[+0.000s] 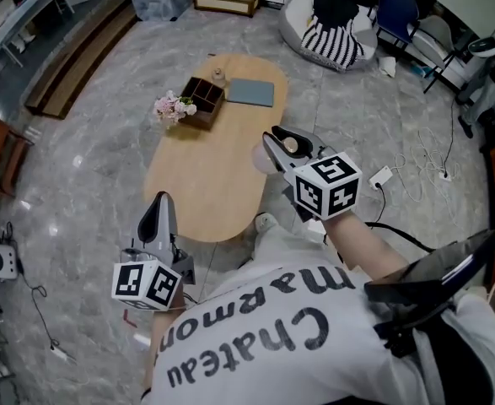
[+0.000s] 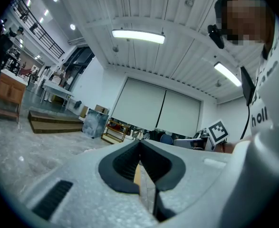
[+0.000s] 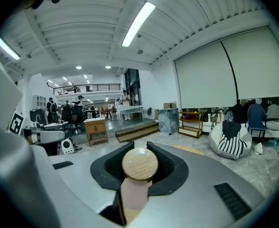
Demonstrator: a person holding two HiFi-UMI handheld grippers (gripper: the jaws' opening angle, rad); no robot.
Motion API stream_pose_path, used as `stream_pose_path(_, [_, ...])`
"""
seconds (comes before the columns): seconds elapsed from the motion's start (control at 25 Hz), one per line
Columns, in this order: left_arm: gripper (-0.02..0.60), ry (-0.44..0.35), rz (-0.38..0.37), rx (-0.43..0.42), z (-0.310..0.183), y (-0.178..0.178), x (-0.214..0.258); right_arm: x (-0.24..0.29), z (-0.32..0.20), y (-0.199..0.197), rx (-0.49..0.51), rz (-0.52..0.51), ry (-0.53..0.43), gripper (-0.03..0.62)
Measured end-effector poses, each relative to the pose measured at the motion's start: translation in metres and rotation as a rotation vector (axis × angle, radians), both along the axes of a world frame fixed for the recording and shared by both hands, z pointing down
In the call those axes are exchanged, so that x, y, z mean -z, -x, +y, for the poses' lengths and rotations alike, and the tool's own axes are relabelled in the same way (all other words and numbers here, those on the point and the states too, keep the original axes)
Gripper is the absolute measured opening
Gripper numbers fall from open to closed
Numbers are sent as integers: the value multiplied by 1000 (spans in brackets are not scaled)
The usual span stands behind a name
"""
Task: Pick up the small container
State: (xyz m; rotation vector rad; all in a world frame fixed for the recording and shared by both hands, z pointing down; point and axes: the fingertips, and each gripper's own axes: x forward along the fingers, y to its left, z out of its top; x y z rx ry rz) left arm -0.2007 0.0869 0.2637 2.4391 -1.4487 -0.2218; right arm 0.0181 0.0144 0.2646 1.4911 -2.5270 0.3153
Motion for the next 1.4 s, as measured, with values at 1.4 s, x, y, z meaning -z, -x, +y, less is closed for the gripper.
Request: stream_pose_path(1.4, [14,22,-2,18,10,5,-4,1,8,9,26,1,-32,87])
